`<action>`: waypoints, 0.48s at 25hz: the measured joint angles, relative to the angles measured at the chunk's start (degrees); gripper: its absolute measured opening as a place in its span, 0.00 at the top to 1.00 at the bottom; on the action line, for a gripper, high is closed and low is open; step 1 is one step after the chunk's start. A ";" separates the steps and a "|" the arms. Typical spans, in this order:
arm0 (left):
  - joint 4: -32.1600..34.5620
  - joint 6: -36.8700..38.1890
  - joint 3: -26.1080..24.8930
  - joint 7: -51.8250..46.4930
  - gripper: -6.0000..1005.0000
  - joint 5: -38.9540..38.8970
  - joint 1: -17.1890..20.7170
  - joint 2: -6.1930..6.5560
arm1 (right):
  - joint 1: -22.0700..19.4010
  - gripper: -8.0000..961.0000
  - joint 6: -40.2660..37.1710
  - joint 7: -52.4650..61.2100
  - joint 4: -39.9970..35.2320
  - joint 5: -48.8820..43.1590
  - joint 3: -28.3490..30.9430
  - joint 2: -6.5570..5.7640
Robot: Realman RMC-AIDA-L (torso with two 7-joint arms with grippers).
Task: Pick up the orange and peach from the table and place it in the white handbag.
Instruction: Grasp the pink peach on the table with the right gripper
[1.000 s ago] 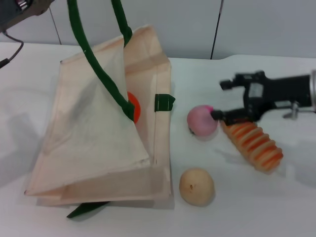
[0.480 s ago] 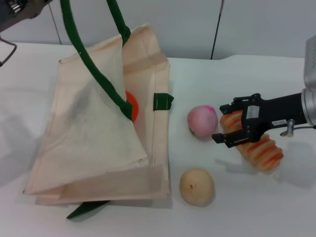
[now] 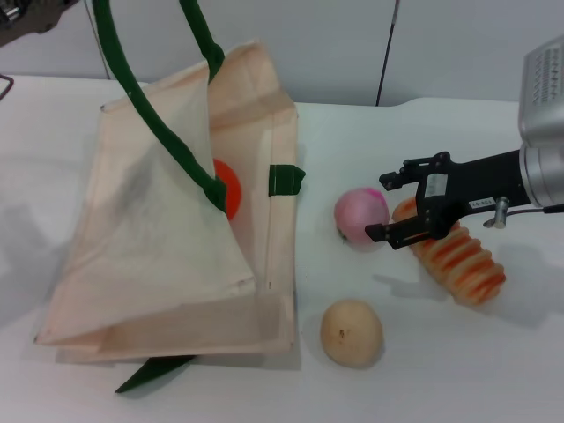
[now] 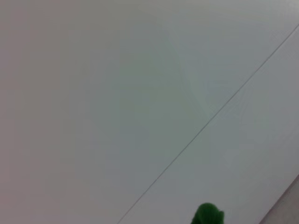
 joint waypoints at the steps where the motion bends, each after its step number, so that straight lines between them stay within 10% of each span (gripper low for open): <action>1: 0.00 -0.13 0.03 -0.02 0.86 0.09 -0.04 0.24 | -0.01 0.08 0.00 0.02 0.00 0.07 0.13 -0.02; 12: -0.09 0.50 0.61 0.77 0.87 0.54 2.10 1.66 | 2.12 0.08 5.98 0.58 4.09 0.20 0.27 -0.07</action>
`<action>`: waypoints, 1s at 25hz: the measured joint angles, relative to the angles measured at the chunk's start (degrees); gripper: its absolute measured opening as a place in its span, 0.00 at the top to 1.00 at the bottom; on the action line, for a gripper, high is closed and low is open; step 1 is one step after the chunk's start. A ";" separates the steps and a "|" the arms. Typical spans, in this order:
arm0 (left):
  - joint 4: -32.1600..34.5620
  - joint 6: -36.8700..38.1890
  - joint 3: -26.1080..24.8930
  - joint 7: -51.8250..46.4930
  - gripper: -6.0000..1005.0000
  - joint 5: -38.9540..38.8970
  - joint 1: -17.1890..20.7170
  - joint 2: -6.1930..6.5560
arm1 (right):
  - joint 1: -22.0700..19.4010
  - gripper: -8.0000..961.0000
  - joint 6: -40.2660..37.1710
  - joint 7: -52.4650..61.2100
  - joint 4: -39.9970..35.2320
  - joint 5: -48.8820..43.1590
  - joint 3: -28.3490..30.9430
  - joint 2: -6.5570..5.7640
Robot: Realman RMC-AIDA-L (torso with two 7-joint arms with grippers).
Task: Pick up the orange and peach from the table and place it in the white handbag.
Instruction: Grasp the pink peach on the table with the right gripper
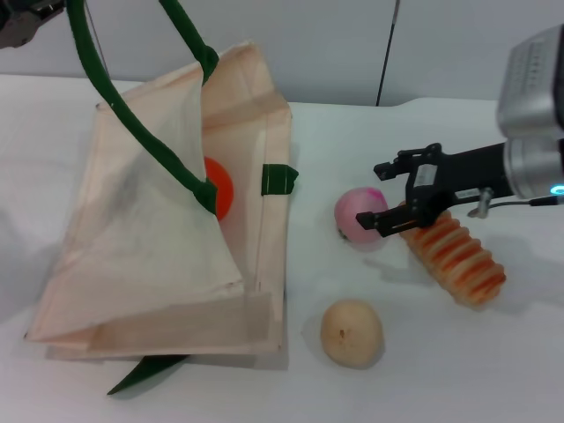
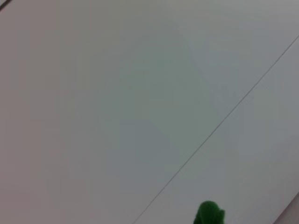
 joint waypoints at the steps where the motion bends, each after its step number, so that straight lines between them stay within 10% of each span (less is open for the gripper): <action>1: 0.00 0.00 0.00 0.00 0.87 0.01 0.00 0.00 | 0.93 0.08 2.72 0.11 2.11 -0.24 -0.70 -0.02; 25: 0.00 -0.36 -0.35 -0.40 0.86 0.06 -0.17 0.05 | 5.12 0.08 16.06 6.92 9.55 -4.15 -7.99 0.02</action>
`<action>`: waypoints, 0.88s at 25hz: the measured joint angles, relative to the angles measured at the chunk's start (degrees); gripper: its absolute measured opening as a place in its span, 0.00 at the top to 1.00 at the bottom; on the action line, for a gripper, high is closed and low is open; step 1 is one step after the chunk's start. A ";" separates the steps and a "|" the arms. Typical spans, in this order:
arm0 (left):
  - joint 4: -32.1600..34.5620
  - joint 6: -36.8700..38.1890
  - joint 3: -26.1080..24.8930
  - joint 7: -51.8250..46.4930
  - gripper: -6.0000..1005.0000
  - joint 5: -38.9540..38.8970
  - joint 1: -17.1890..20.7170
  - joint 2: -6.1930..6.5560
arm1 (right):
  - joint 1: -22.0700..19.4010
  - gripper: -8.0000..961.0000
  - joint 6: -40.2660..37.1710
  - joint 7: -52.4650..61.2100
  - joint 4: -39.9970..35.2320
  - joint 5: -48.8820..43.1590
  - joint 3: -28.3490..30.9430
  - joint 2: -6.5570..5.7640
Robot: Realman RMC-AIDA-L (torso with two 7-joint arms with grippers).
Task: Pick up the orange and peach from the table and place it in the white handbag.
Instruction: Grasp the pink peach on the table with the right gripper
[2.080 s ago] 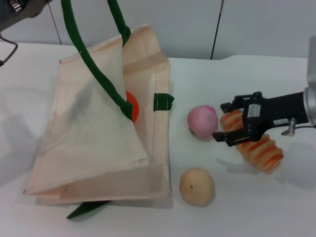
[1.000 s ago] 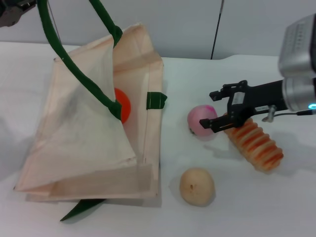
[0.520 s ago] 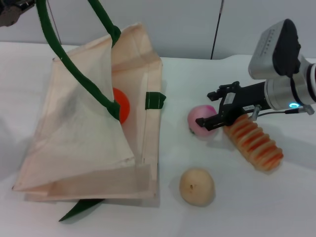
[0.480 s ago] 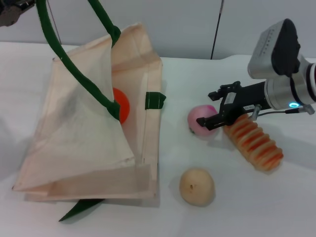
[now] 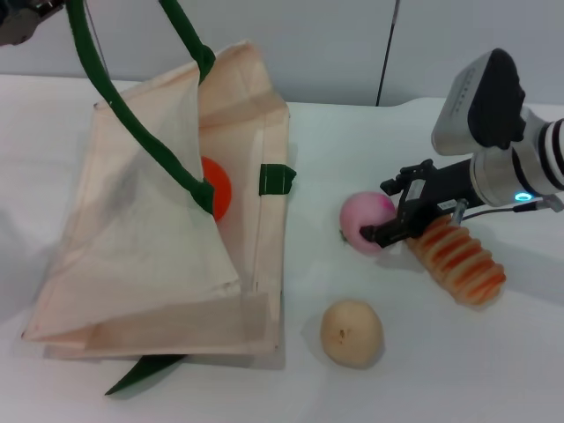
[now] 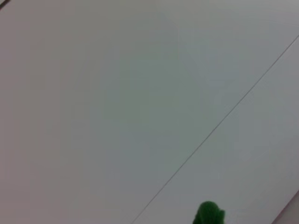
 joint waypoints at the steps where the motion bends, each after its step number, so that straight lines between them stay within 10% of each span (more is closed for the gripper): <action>1: 0.00 0.02 0.06 0.00 0.86 0.00 -0.02 0.00 | 0.08 0.08 0.10 0.05 0.18 -0.02 -0.26 0.04; 22: 0.00 0.32 0.12 -0.14 0.86 0.00 0.11 0.00 | 0.71 0.20 0.66 0.07 1.11 -0.06 -0.97 0.05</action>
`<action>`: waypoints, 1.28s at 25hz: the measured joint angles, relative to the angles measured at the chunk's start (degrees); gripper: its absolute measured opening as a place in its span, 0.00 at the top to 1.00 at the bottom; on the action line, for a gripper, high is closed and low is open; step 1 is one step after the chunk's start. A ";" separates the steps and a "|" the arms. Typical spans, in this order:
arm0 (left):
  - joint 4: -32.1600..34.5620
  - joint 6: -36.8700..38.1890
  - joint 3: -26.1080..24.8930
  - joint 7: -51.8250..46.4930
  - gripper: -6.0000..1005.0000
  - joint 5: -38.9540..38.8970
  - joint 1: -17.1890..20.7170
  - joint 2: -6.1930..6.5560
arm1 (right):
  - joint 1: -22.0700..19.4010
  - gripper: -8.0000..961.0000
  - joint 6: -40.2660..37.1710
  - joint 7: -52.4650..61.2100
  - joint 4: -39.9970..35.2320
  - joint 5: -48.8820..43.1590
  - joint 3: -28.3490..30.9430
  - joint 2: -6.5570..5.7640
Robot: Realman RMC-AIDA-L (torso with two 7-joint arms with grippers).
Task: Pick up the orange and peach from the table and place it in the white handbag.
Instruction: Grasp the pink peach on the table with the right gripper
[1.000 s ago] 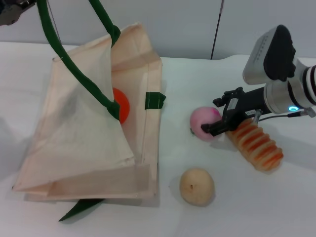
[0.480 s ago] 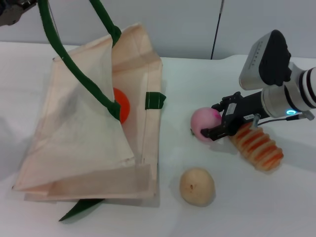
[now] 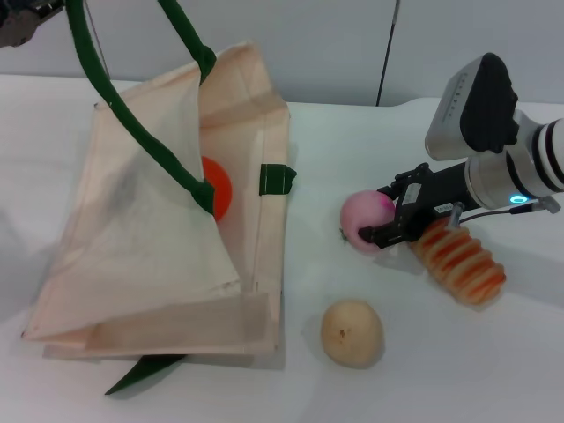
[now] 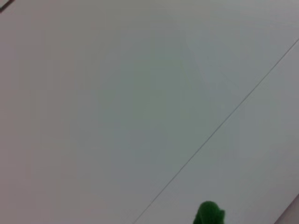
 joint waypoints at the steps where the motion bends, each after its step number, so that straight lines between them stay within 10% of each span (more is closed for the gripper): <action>1: 0.00 0.03 -0.02 0.00 0.86 0.00 0.00 0.00 | 0.02 0.20 -0.06 0.00 0.00 0.00 -0.01 0.00; 32: -1.80 0.97 0.31 0.46 0.85 0.47 -1.24 -0.37 | -7.19 0.43 -10.01 -4.94 -12.65 7.93 6.14 0.00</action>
